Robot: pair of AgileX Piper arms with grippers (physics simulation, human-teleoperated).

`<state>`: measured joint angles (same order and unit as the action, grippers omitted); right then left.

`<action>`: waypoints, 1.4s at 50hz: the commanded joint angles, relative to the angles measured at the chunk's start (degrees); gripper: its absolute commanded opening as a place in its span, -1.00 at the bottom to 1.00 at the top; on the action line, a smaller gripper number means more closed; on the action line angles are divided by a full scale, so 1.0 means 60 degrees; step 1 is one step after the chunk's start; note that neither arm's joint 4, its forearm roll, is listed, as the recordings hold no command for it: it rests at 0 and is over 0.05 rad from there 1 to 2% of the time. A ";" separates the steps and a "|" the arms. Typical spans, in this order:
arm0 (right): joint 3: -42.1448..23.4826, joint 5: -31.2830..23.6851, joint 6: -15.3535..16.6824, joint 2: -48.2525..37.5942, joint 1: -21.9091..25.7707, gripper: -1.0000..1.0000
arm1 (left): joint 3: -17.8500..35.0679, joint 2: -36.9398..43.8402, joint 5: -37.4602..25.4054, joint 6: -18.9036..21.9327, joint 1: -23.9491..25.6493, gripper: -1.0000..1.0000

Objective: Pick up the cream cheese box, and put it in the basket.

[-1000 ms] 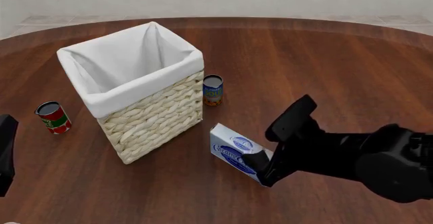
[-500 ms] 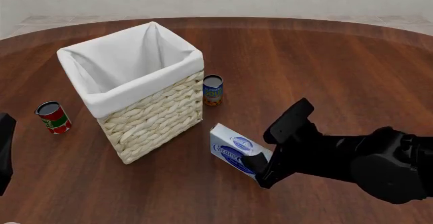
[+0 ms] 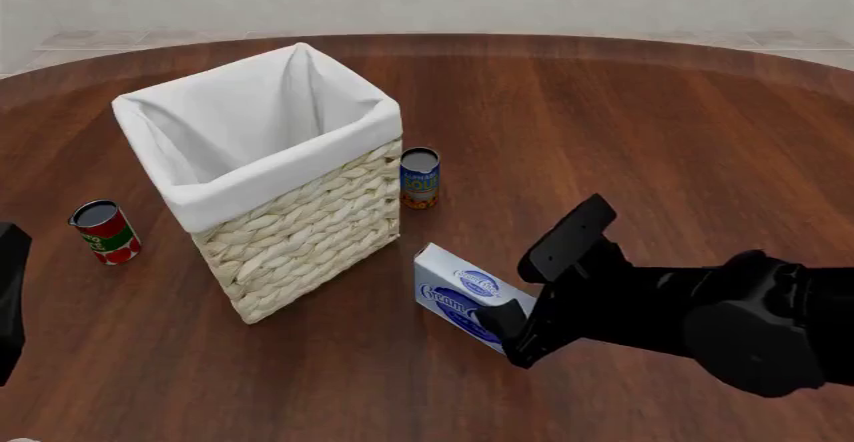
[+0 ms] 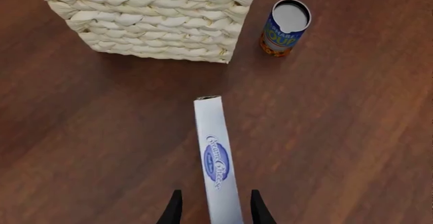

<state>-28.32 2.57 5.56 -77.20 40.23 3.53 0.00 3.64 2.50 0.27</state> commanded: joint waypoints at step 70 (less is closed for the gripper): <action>0.0053 0.0664 -0.0151 -0.0832 0.0084 1.00 | 0.0082 0.0000 -0.0035 -0.0073 -0.0112 1.00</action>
<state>-28.21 6.02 4.81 -81.63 40.53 4.00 0.00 3.44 2.13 -0.33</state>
